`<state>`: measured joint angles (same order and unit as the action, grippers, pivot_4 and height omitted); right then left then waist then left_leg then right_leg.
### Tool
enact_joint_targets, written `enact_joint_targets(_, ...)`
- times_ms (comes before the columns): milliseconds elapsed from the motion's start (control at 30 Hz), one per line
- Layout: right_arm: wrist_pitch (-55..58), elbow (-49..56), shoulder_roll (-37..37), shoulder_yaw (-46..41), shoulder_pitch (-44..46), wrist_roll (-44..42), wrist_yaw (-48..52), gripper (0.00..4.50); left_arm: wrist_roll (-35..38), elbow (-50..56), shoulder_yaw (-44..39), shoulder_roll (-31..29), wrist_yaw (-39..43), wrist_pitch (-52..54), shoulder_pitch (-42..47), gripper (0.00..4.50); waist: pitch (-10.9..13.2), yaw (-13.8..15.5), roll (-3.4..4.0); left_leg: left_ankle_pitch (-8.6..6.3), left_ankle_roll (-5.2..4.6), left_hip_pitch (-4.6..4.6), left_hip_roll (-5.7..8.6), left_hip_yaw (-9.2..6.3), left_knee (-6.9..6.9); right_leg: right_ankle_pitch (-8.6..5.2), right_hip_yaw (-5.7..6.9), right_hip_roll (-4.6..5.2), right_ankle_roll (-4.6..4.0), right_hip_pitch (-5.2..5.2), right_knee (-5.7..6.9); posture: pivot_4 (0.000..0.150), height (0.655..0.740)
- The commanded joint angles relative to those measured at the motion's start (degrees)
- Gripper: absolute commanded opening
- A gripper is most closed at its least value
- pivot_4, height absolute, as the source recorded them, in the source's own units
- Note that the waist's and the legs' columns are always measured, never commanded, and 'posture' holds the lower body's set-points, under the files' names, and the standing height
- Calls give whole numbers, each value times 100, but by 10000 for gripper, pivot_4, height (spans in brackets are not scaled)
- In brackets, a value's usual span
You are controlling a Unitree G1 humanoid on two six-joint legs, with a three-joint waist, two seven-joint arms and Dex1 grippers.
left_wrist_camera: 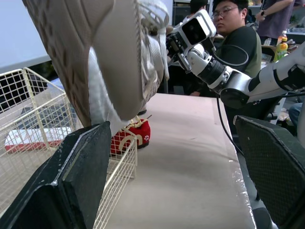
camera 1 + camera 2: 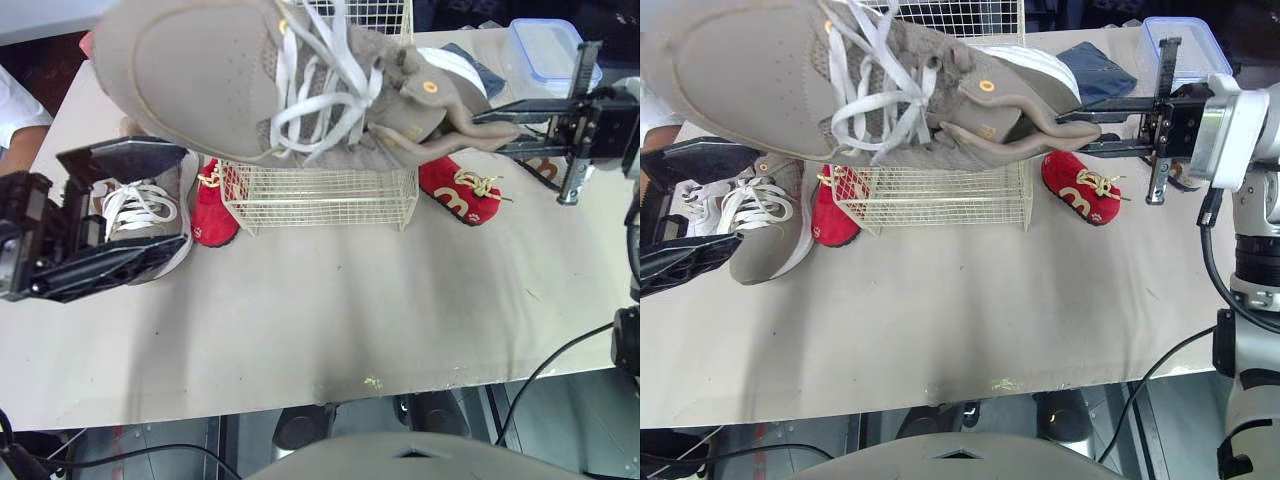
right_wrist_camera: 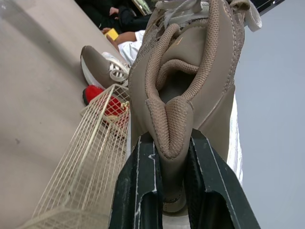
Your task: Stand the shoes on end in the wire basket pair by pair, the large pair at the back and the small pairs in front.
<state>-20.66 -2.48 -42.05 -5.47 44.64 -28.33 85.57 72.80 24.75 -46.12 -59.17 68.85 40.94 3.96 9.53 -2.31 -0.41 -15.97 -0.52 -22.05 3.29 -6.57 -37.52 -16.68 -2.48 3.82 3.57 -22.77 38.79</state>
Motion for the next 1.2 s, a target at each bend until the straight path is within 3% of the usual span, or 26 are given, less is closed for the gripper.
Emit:
enact_joint_targets(33,-102,439,-96,-57,-187,-60,-55,202,-181,-133,-444,-200,380,-62,-108,45000,0,-7,0,0,0,0,0,1,0,0,-1,0,0,-1,0,1500,7400)
enact_joint_targets(300,-260,603,-123,-89,-217,-112,-172,202,-1107,-628,-429,-365,764,-390,-227,45000,4,-2,5,1,2,1,0,1,1,0,-2,-1,0,-3,3,1500,7400)
enact_joint_targets(500,-615,563,-187,142,-244,18,220,202,-1159,-746,-162,-399,772,-384,74,45000,6,-2,0,1,2,-1,0,0,1,0,0,1,0,-3,1,1500,7400)
enact_joint_targets(700,-1848,304,-93,624,112,413,634,202,-1282,-240,1128,-292,448,-376,554,45000,6,-3,0,1,2,0,0,1,-1,0,-1,0,0,-3,5,1500,7400)
enact_joint_targets(933,-3020,32,167,1083,730,491,443,202,-1760,-67,2449,-345,24,-200,1134,45000,8,-22,-2,1,4,-2,0,1,1,0,-2,-5,0,-8,6,1500,7400)
enact_joint_targets(1200,-3662,-187,340,1319,1111,595,-5,202,-1943,-92,3098,-156,-71,-123,1554,45000,10,-11,-5,2,4,-4,1,-2,-4,0,0,-9,0,-7,6,1500,7400)
